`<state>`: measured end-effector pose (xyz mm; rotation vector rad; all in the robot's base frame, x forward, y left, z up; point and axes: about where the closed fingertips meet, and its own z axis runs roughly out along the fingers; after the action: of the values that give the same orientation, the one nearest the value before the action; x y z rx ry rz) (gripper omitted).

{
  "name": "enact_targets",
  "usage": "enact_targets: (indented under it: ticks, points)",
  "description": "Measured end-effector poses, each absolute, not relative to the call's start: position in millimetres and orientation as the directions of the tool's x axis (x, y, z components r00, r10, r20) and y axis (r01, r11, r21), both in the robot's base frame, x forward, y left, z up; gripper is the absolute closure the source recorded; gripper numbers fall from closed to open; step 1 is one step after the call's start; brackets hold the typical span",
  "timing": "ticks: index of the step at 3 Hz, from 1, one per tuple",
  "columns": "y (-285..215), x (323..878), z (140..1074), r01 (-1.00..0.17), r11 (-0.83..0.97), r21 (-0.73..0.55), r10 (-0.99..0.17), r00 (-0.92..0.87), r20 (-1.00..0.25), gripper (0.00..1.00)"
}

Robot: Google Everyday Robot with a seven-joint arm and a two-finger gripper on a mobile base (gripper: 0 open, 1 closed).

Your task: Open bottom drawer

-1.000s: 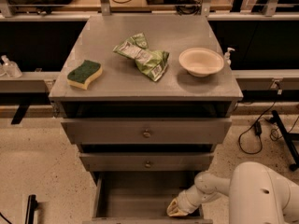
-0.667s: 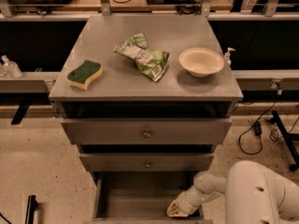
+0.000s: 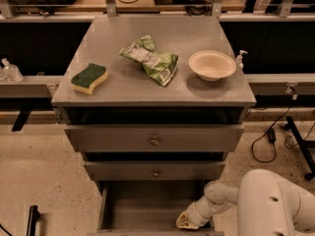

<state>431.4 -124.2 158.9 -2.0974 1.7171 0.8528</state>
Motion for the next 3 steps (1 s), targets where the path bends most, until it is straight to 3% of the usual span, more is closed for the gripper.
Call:
enact_targets:
  ticks: [3]
  points:
    - [-124.5,432.5,158.9,-0.961,-0.241,0.136,-0.783,0.11,-0.612,1.0]
